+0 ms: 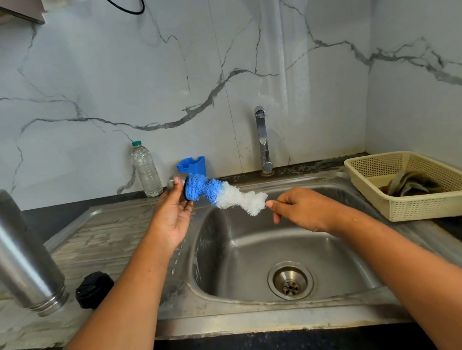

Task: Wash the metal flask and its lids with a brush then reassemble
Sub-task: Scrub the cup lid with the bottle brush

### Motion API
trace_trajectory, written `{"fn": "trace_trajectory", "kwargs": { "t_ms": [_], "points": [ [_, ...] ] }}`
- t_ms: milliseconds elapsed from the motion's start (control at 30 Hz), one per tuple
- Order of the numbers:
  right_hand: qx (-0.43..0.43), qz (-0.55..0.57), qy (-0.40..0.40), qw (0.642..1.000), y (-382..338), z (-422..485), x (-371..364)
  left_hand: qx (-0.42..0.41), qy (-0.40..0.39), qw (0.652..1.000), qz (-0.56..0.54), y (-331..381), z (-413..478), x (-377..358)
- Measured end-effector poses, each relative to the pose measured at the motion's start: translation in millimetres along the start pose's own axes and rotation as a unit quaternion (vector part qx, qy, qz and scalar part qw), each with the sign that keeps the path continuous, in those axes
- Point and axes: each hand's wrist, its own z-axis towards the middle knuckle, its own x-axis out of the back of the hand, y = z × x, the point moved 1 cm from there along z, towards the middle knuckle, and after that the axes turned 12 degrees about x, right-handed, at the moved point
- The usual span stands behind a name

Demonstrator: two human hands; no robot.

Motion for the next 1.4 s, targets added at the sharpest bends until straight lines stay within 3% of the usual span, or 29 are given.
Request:
{"fn": "trace_trajectory", "kwargs": {
  "t_ms": [333, 467, 567, 767, 967, 1067, 1200, 1400],
  "points": [
    [-0.006, -0.130, 0.042, 0.991, 1, 1, 7, 0.042, -0.014, 0.996, 0.071, -5, -6, -4],
    [0.017, -0.146, 0.068, 0.987, 6, 3, 7, 0.036, 0.018, 0.999, 0.027, 1, -1, 1],
    [0.056, -0.222, 0.149, 0.962, 11, 7, 7, 0.082, -0.001, 0.994, 0.069, -6, -3, -2],
    [0.135, -0.302, 0.279, 0.902, 8, 11, 7, 0.077, 0.047, 0.995, 0.046, -4, -3, -2],
    [0.131, -0.309, 0.291, 0.896, 8, 7, 15, 0.057, 0.035, 0.997, 0.028, 0, -3, -2],
    [0.131, -0.322, 0.275, 0.896, 5, 7, 12, 0.073, 0.007, 0.995, 0.070, -7, -5, -3],
    [0.116, -0.278, 0.245, 0.922, 3, 5, 16, 0.027, 0.028, 0.999, 0.019, 0, 0, -2],
    [0.091, -0.272, 0.163, 0.944, -2, 2, 16, 0.021, 0.012, 0.999, 0.022, -2, -1, -1]
  ]
}}
